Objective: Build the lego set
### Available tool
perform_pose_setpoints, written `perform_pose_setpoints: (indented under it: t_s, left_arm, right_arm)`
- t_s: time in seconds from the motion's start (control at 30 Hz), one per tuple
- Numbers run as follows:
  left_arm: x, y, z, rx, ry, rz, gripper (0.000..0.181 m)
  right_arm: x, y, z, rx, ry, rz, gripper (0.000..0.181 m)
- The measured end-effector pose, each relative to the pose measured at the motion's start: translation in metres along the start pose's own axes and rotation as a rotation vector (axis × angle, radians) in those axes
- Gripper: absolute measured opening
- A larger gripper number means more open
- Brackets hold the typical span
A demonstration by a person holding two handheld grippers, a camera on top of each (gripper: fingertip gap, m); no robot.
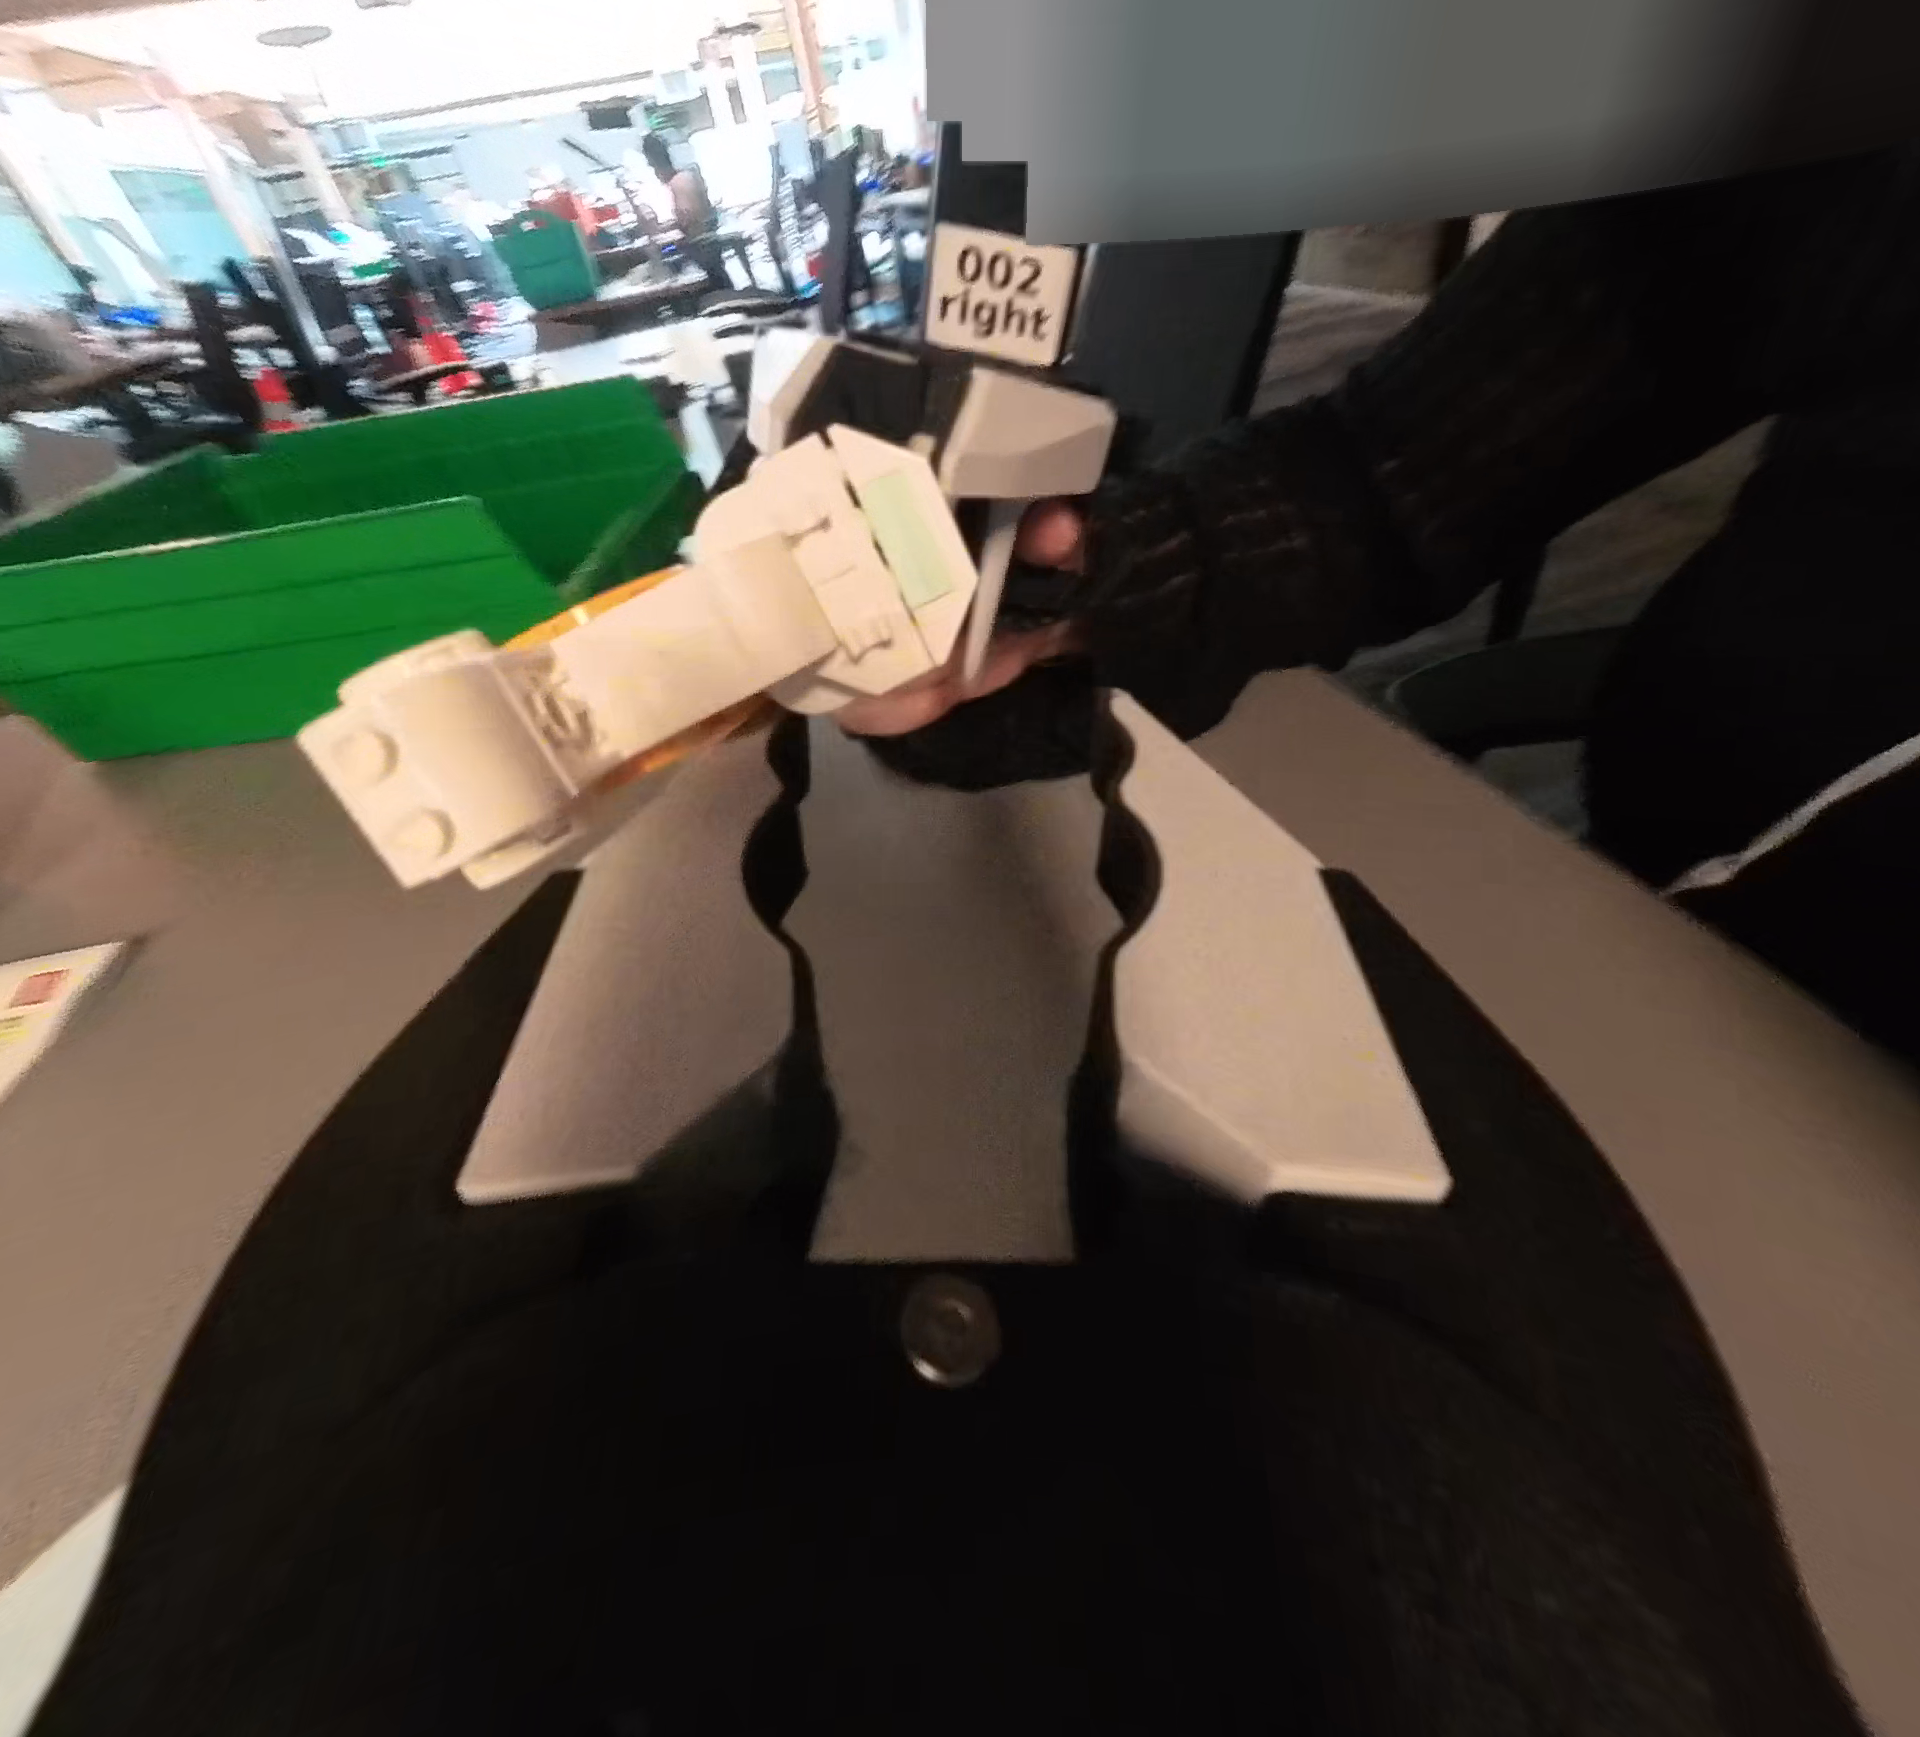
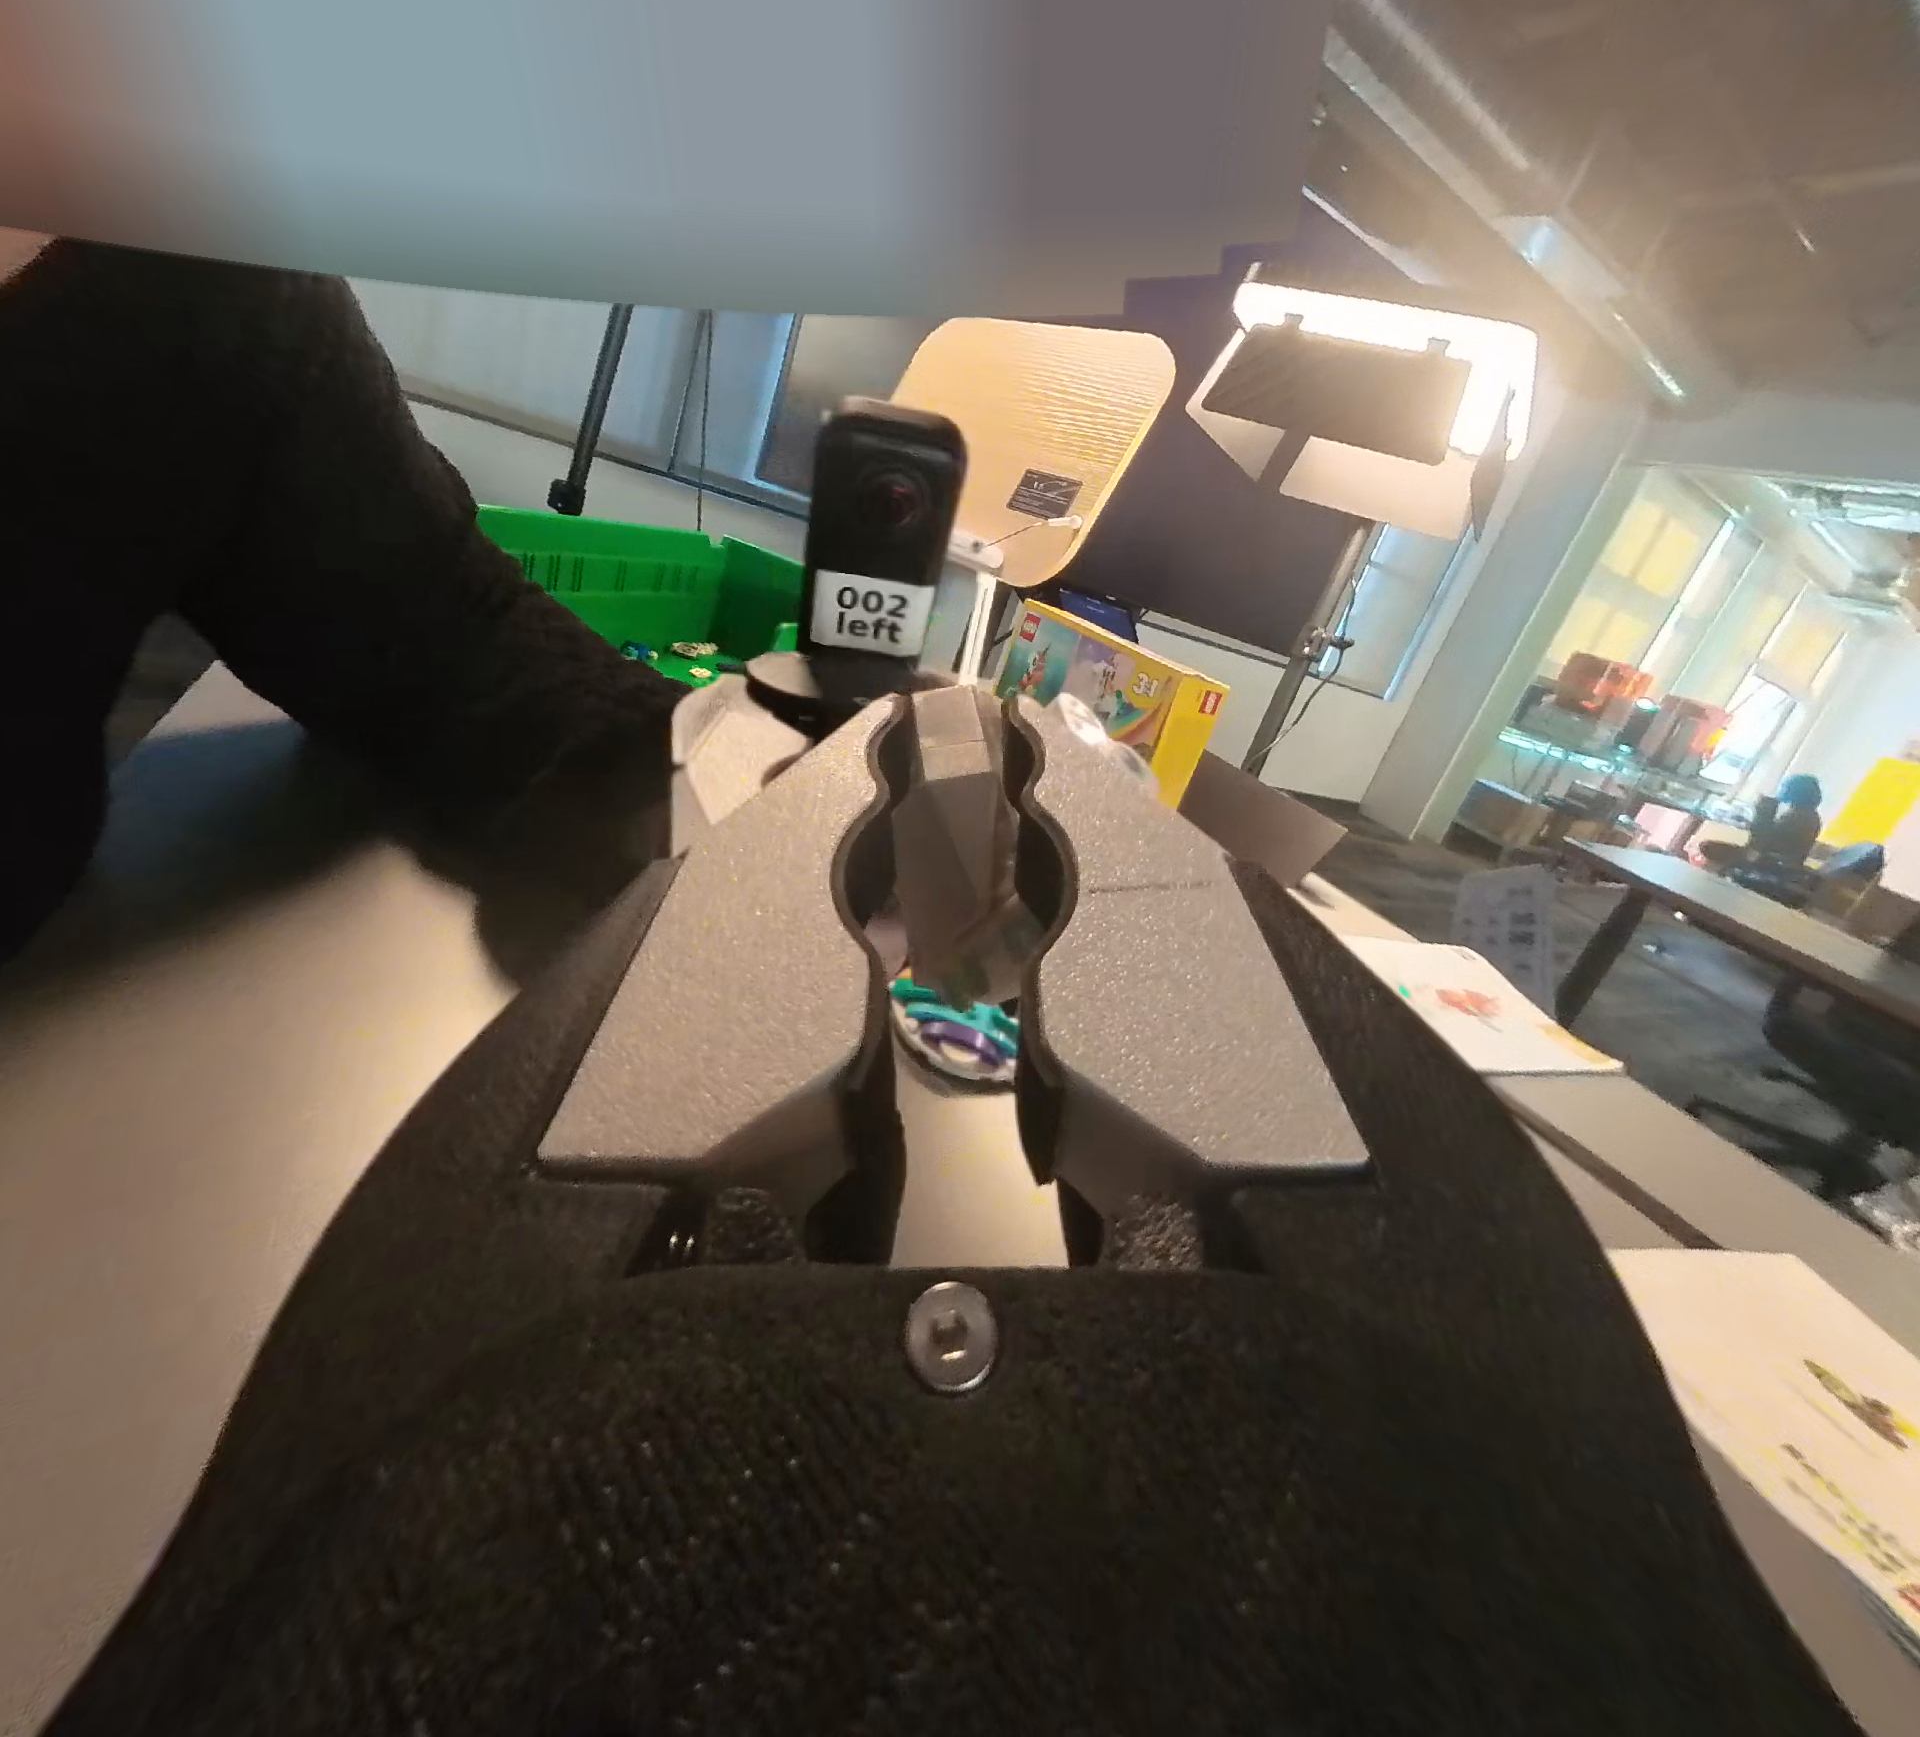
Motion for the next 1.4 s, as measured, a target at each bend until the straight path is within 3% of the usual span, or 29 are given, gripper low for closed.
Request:
perform_pose_setpoints:
  t_s: [0.13,0.3,0.43,0.57,0.83,0.9,1.03,1.1,1.2,1.4]
  left_arm:
    - [0.011,-0.014,-0.007,0.098,0.177,-0.245,0.071]
    - [-0.003,-0.026,-0.011,0.198,0.348,-0.593,0.072]
    - [-0.014,-0.029,-0.012,0.244,0.389,-0.782,0.062]
    - [-0.026,-0.021,-0.011,0.237,0.36,-0.913,0.036]
    - [-0.044,-0.017,-0.018,0.275,0.303,-1.008,0.035]
    - [-0.049,-0.013,-0.02,0.255,0.252,-0.991,0.035]
    - [-0.048,-0.004,-0.015,0.198,0.209,-0.979,0.035]
    - [-0.042,-0.001,-0.011,0.152,0.209,-0.959,0.035]
    - [-0.035,0.004,-0.005,0.093,0.218,-0.939,0.035]
    - [-0.034,0.007,-0.006,0.066,0.235,-0.952,0.035]
  right_arm:
    - [-0.001,0.0,-0.003,-0.023,0.009,-0.128,0.015]
    - [-0.012,0.005,-0.001,-0.103,0.018,-0.421,0.016]
    - [-0.023,0.014,0.002,-0.172,0.003,-0.626,0.015]
    - [-0.028,0.023,0.004,-0.221,-0.021,-0.695,0.016]
    - [-0.016,0.029,0.003,-0.248,0.01,-0.548,0.035]
    - [-0.008,0.028,0.003,-0.256,0.054,-0.514,0.056]
    - [0.003,0.042,0.001,-0.357,0.05,-0.434,0.076]
    - [0.0,0.053,0.0,-0.412,0.015,-0.413,0.077]
    - [-0.006,0.058,0.0,-0.431,-0.017,-0.432,0.058]
    - [-0.012,0.058,0.0,-0.438,-0.081,-0.375,0.045]
Point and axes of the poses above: each gripper's, where its closed fingertips meet, z out along the fingers, y out of its underside, x = y × z across the jaws, the point moved 2 cm from there along -z, back along the fingers, and after that the axes turned 8 degrees about -z, right-handed, at the moved point
